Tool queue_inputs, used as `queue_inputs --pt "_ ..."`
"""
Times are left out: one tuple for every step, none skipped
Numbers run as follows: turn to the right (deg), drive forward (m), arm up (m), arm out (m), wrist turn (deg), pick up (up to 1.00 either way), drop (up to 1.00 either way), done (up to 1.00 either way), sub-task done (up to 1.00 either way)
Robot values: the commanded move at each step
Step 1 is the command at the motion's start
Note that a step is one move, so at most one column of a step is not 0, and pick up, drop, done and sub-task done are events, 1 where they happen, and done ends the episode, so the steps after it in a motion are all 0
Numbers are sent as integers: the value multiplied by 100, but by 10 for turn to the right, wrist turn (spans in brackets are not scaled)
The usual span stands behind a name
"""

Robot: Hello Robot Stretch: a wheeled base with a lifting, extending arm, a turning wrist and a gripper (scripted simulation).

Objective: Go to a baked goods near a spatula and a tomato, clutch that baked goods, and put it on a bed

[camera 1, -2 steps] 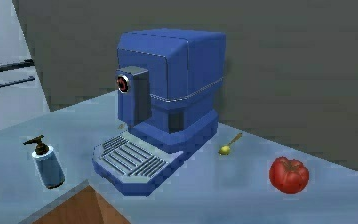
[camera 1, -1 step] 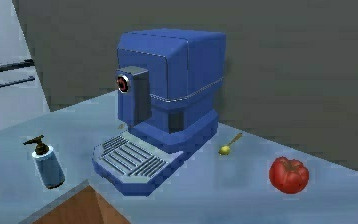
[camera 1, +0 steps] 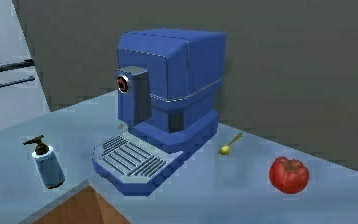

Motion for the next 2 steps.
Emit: queue_inputs --pt "0 0 0 22 0 0 0 0 0" --pt "0 0 0 0 450 0 0 0 0"
